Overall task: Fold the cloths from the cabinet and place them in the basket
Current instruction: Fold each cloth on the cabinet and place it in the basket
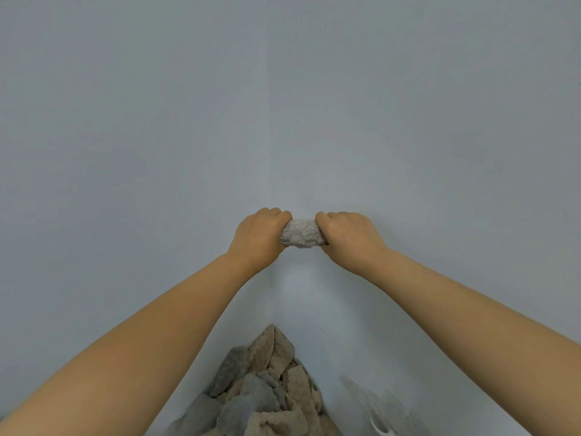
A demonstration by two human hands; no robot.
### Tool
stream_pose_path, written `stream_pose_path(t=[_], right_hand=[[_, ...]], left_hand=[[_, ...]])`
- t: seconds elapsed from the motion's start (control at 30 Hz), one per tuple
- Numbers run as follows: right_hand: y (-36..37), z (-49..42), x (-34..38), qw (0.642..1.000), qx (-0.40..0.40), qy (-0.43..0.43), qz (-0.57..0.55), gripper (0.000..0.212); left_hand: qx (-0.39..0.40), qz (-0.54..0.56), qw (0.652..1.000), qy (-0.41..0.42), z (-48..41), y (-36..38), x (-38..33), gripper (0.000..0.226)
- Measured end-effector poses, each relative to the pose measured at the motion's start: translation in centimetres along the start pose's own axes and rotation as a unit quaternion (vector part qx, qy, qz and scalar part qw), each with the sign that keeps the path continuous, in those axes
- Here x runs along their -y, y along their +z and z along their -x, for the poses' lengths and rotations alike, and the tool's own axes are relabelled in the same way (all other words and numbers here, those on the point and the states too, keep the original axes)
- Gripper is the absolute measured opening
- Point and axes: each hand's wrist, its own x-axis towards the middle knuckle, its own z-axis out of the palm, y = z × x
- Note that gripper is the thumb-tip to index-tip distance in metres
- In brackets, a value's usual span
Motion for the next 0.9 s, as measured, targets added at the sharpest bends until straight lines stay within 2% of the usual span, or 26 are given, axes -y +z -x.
stream_pose_path(t=[0.23, 0.37, 0.7, 0.9], right_hand=[[-0.9, 1.1, -0.2, 0.999, 0.008, 0.029, -0.026, 0.015], [-2.3, 2.3, 0.1, 0.996, 0.019, 0.078, -0.047, 0.021], [-6.2, 10.3, 0.1, 0.962, 0.004, 0.251, -0.106, 0.021], [-8.4, 16.9, -2.6, 0.94, 0.012, 0.331, -0.086, 0.019]], left_hand=[[0.0, 0.0, 0.999, -0.039, 0.7, 1.2, -1.5, 0.026], [0.005, 0.011, 0.999, -0.045, 1.5, 0.2, -2.5, 0.03], [-0.019, 0.107, 0.994, 0.008, 5.1, -0.6, -8.9, 0.034], [-0.018, 0.154, 0.986, 0.062, 6.0, -1.3, -15.1, 0.034]])
